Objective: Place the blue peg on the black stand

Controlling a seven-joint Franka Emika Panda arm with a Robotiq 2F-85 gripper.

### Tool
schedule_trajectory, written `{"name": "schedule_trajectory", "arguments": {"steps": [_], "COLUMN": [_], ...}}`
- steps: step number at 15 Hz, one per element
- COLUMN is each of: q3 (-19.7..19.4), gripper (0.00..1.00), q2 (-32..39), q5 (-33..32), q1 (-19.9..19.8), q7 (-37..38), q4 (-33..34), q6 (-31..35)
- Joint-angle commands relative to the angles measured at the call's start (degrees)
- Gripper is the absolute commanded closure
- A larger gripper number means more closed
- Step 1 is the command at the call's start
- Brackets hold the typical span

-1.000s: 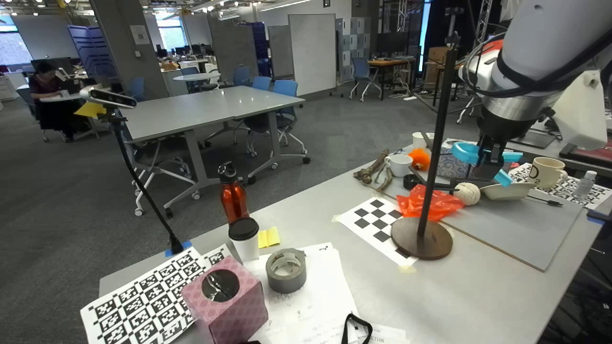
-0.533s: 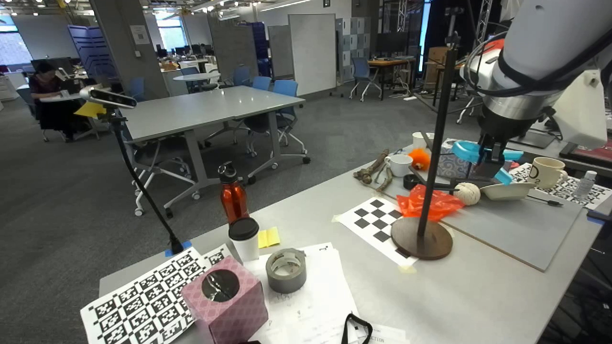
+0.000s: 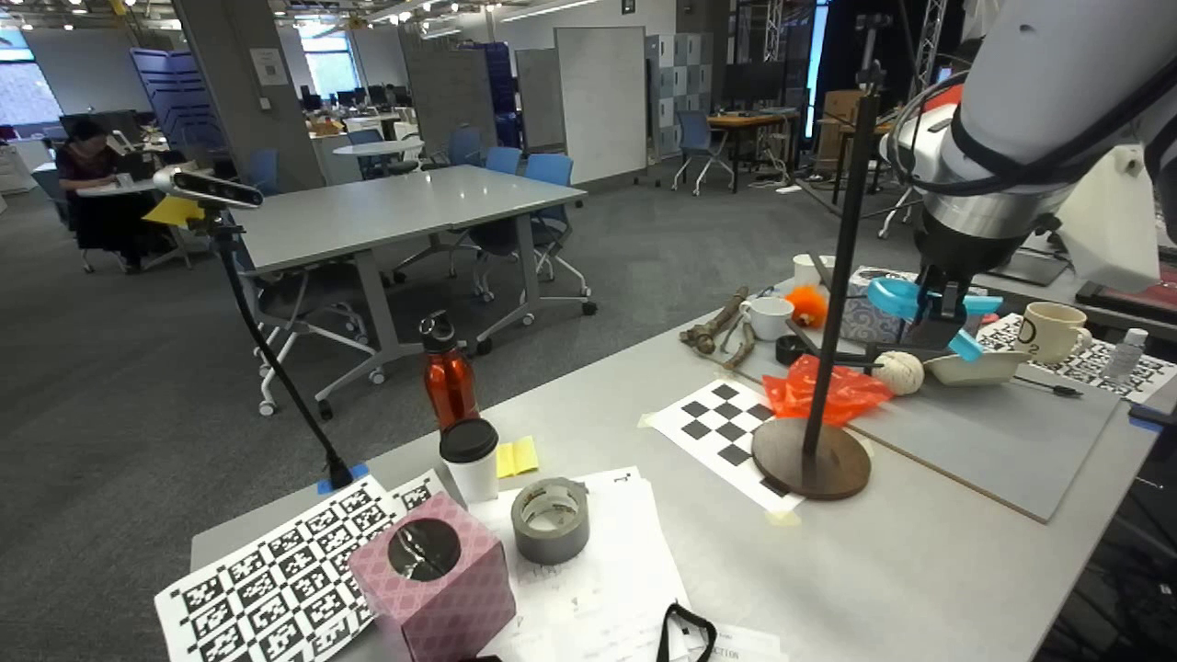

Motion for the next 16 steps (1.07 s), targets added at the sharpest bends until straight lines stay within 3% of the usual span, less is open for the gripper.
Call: {"name": "schedule_trajectory", "arguments": {"steps": [1,9,10,11,16], "q3": [-0.8,-1.2,-1.1,-1.1,-1.1], "gripper": [0.65,0.65,0.65,0.4,0.4], "q2": [2.7,5.4,3.9,4.0,4.0], "q5": [-0.3,-1.9,-0.7,-0.8,-0.8], "q1": [0.6,1.0,0.9,0.9,0.9], "q7": [-1.2,-0.6,-0.3,-0.3,-0.3], "q4": [2.8,6.8,4.6,4.7,4.6], "q6": [0.9,0.2,0.0,0.0,0.0]}}
